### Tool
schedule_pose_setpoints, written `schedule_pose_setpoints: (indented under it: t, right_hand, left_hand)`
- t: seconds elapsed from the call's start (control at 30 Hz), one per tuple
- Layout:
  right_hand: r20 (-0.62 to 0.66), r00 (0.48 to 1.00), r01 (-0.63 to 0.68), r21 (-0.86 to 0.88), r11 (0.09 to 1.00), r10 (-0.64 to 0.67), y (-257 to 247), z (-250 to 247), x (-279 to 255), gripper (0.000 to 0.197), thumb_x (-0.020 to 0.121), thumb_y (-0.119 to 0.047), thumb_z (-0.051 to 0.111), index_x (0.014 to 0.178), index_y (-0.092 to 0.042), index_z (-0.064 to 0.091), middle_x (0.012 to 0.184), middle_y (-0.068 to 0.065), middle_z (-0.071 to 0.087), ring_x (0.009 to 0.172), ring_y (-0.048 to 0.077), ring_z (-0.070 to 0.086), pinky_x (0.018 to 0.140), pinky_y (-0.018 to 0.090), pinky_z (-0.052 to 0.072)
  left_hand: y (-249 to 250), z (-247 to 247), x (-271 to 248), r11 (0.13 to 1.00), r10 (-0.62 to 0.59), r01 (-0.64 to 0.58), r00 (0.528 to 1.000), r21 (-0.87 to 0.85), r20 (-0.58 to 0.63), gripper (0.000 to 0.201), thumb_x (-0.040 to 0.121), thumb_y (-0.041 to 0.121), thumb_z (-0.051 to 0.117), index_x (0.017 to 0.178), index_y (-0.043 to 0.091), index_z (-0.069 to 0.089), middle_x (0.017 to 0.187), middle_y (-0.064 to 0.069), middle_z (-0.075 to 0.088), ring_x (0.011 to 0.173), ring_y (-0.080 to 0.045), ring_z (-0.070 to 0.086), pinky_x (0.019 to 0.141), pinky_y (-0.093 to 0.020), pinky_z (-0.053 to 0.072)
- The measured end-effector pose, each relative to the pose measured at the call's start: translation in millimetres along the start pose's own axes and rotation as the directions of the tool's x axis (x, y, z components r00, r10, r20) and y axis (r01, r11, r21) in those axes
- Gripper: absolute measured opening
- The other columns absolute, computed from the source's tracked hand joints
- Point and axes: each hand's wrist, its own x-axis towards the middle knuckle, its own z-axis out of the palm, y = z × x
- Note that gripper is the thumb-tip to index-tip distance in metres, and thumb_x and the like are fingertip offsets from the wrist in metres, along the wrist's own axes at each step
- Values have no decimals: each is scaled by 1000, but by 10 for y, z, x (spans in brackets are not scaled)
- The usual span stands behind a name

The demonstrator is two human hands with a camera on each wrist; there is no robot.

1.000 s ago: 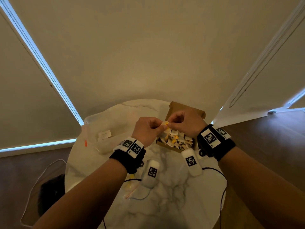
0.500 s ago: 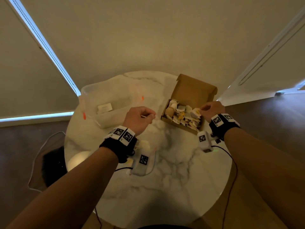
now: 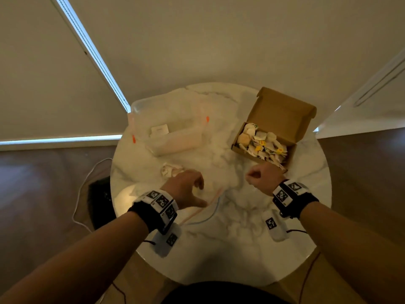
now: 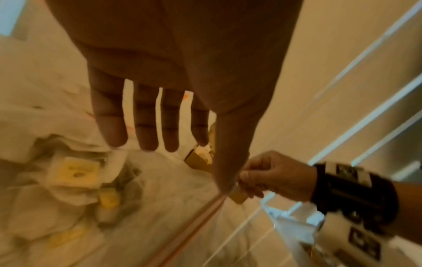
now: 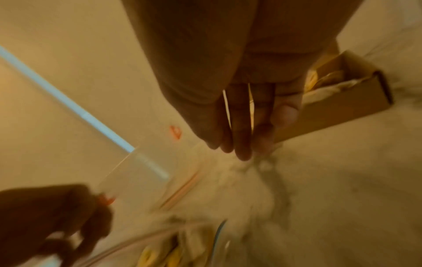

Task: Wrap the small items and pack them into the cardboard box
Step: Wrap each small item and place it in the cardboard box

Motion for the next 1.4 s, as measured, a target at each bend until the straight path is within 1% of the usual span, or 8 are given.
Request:
schedule_pose_setpoints:
  t: [0.27, 0.43, 0.57, 0.77, 0.87, 1.03, 1.23, 1.4]
  right_hand:
    - [105, 976, 181, 112, 977, -193, -464, 664, -361, 13, 84, -22, 67, 90, -14, 76, 89, 2, 72, 77, 13, 62, 72, 19, 45]
    - [58, 978, 181, 244, 953, -201, -593, 802, -357, 34, 88, -12, 60, 120, -18, 66, 95, -14, 60, 73, -3, 50, 64, -3, 35]
    - [-11, 975, 219, 237, 947, -223, -660, 847, -345, 37, 89, -13, 57, 125, -18, 63, 81, -1, 69, 65, 9, 59, 68, 20, 50]
    - [371, 917, 220, -156, 963, -150, -799, 1045, -259, 39, 94, -11, 46, 131, -18, 56, 136, 7, 53, 124, 26, 51, 106, 35, 41]
    - [407, 908, 200, -217, 956, -98, -856, 1023, -203, 40, 94, -7, 45, 132, -17, 53, 135, 9, 54, 122, 28, 52, 104, 34, 42]
    - [106, 943, 331, -186, 925, -315, -960, 1024, -77, 44, 95, -10, 48, 137, -6, 41, 144, 16, 36, 129, 35, 39, 107, 38, 36]
    - [266, 958, 179, -242, 954, -112, -995, 1135, 136, 88, 85, -19, 67, 149, -18, 7, 155, 19, 7, 130, 41, 38, 102, 47, 42]
    - [327, 942, 192, -363, 912, -68, -950, 1200, 317, 79, 89, -19, 62, 149, -24, 11, 154, 15, 13, 129, 41, 37, 98, 47, 44]
  left_hand:
    - [146, 100, -378, 935, 108, -105, 994, 339, 9, 44, 66, 52, 78, 102, 39, 57, 141, 7, 34, 127, -20, 32, 101, -43, 34]
    - [55, 138, -460, 855, -5, -49, 995, 517, 103, 43, 86, 41, 63, 128, 42, 54, 155, 5, 23, 142, -25, 19, 112, -47, 22]
    - [20, 22, -371, 908, -37, 66, 996, 414, -79, 43, 90, 15, 56, 131, 27, 52, 135, 6, 47, 123, -24, 44, 96, -40, 43]
    - [-39, -153, -216, 958, -87, 142, 972, 250, -219, 50, 86, 1, 55, 132, 18, 47, 133, 3, 41, 105, -29, 59, 81, -44, 52]
    - [-36, -158, -186, 967, -77, 127, 972, 221, -221, 51, 85, 0, 52, 134, 15, 46, 137, 1, 40, 107, -30, 58, 84, -44, 51]
    - [1, -76, -144, 974, -58, 94, 984, 206, -171, 46, 87, 6, 54, 129, 24, 49, 129, 6, 44, 106, -25, 58, 79, -37, 49]
    - [30, -24, -117, 980, -34, 63, 988, 188, -149, 51, 84, -1, 55, 130, 22, 50, 131, 3, 46, 108, -25, 58, 81, -37, 51]
    - [8, -7, -86, 986, -20, 45, 989, 162, -147, 44, 84, -1, 54, 122, 20, 54, 126, 4, 48, 108, -26, 57, 82, -44, 52]
